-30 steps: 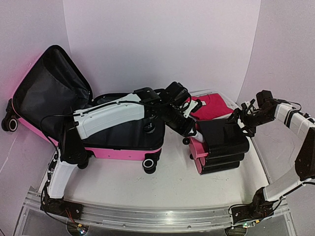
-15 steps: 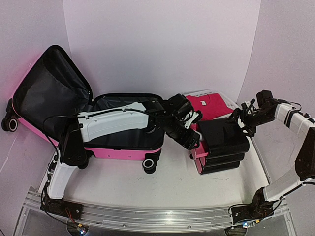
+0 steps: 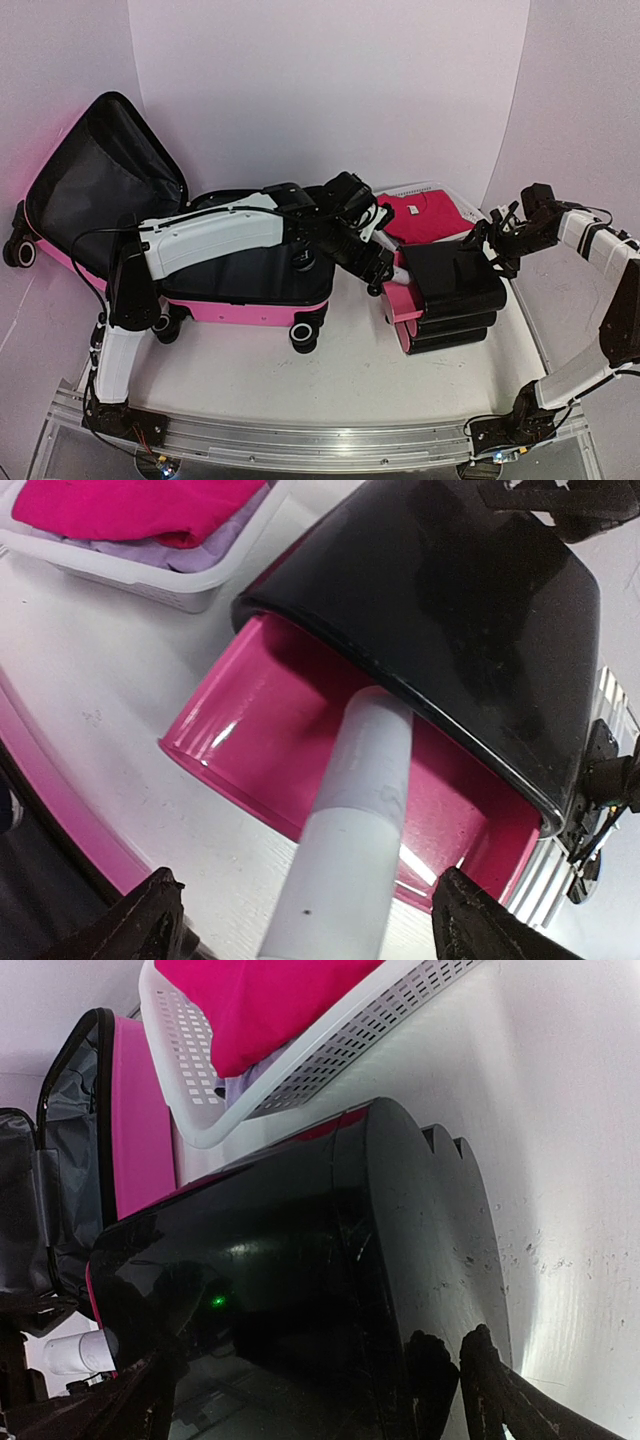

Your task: Open, take out, and arrange the luggage

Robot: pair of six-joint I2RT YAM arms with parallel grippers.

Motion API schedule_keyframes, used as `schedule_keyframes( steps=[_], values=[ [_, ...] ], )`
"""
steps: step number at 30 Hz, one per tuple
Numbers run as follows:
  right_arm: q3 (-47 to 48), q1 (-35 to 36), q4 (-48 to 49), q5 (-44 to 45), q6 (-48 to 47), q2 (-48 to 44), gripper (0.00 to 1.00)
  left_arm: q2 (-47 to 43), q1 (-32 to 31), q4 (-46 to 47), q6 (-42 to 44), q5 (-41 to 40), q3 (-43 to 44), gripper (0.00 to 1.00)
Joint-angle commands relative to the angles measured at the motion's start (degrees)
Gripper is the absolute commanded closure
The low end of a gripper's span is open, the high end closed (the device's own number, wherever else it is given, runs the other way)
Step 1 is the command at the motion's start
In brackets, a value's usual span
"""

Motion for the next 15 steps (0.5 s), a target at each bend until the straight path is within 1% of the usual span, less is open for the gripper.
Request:
schedule_keyframes(
  steps=[1, 5, 6, 8, 12, 15],
  values=[
    [0.39, 0.79, 1.25, -3.38, 0.55, -2.16, 0.02, -3.77, 0.11, 1.76, 0.43, -3.72, 0.13, 0.18],
    [0.46, 0.87, 1.25, -3.44, 0.56, -1.92, 0.02, -4.01, 0.37, 1.71, -0.56, -1.71, 0.05, 0.43],
    [0.52, 0.87, 1.25, -3.45, 0.52, -1.83, 0.02, -4.13, 0.37, 1.71, -0.92, -0.92, 0.03, 0.46],
    [0.69, 0.87, 1.25, -3.54, 0.57, -1.81, 0.02, -4.03, 0.37, 1.71, -1.37, 0.98, 0.18, 0.48],
    [0.92, 0.87, 1.29, -3.45, 0.48, -1.63, 0.02, -3.85, 0.37, 1.80, -2.06, 3.27, 0.12, 0.61],
    [0.71, 0.87, 1.29, -3.46, 0.39, -1.54, 0.02, -3.72, 0.33, 1.80, -1.14, 4.83, 0.73, 0.68]
  ],
)
